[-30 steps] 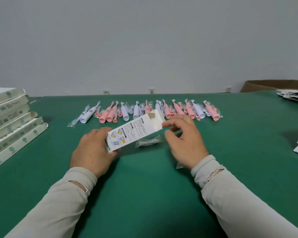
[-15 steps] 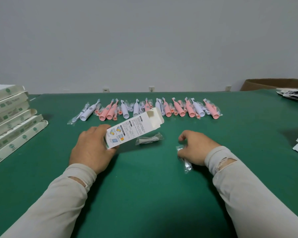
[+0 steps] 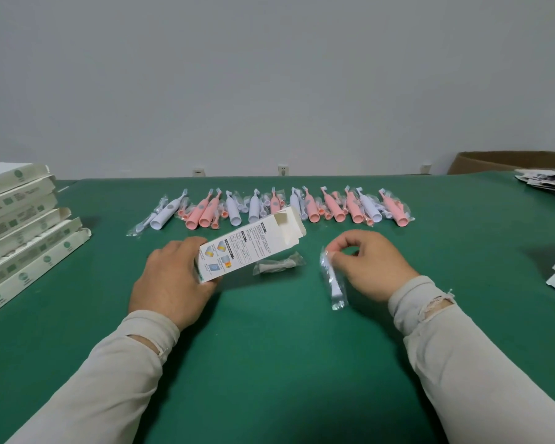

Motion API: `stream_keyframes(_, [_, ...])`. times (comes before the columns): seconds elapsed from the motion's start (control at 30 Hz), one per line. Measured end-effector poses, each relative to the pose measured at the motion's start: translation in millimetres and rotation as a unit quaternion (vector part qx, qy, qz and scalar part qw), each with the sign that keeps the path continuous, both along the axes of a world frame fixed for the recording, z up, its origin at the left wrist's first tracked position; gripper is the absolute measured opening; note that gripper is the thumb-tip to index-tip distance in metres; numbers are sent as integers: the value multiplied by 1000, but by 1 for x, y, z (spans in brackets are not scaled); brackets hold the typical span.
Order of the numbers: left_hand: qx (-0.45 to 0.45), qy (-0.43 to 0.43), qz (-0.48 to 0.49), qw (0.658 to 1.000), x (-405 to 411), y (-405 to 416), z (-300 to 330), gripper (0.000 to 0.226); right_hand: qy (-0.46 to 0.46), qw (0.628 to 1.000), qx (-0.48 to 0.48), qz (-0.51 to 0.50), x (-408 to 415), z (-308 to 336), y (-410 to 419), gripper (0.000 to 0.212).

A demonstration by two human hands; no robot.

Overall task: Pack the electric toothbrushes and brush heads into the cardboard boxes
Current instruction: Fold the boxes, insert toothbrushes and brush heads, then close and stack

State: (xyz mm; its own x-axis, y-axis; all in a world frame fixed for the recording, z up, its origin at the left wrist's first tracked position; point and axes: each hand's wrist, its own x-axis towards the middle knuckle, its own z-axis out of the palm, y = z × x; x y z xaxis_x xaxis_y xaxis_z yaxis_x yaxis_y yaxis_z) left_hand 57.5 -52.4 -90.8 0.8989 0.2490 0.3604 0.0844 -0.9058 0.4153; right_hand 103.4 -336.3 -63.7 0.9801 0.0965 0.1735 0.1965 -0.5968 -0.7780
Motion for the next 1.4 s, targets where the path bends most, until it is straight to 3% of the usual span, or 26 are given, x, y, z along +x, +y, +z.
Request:
stream_keyframes(0.07, [6, 0, 0, 1000, 0, -1, 0, 45, -13, 989, 148, 0, 0, 5, 1, 11])
stream_keyframes(0.17, [23, 2, -2, 1000, 0, -2, 0, 46, 0, 914, 404, 43, -9, 14, 12, 11])
stream_keyframes(0.23, [29, 2, -6, 1000, 0, -2, 0, 43, -7, 880, 469, 72, -14, 16, 19, 17])
stream_keyframes(0.4, [35, 2, -13, 999, 1, -3, 0, 42, -182, 909, 375, -7, -21, 14, 31, 24])
stream_keyframes(0.5, [31, 3, -15, 999, 1, -3, 0, 43, -214, 906, 362, -33, -21, 11, 33, 24])
stream_keyframes(0.7, [33, -4, -32, 999, 0, -7, -2, 42, -126, 916, 380, 10, -20, 2, 41, 16])
stream_keyframes(0.83, [34, -7, -41, 999, -1, -8, -2, 43, -157, 961, 225, -31, -18, -8, 43, 12])
stream_keyframes(0.97, [33, -11, -50, 998, -1, -9, -2, 44, -118, 980, 162, 13, -14, -13, 49, 19])
stream_keyframes(1.07, [23, -11, -53, 998, 0, -6, -3, 46, -4, 963, 232, 134, -12, -12, 57, 27])
stream_keyframes(1.17, [13, -18, -11, 1000, 3, 3, -1, 45, -15, 950, 298, 93, -7, -10, 52, 32])
stream_keyframes(1.23, [-4, -18, 35, 999, 5, 11, -1, 42, -92, 968, 235, 18, 1, -14, 46, 28])
stream_keyframes(1.3, [-12, -12, 56, 998, 6, 14, -2, 38, -98, 993, 25, 67, 8, -24, 47, 35])
stream_keyframes(1.37, [-11, -10, 52, 999, 7, 13, -2, 38, -61, 965, -211, 145, 11, -36, 57, 46])
stream_keyframes(1.4, [-8, -10, 50, 999, 7, 13, -2, 39, -58, 946, -276, 159, 11, -39, 61, 44])
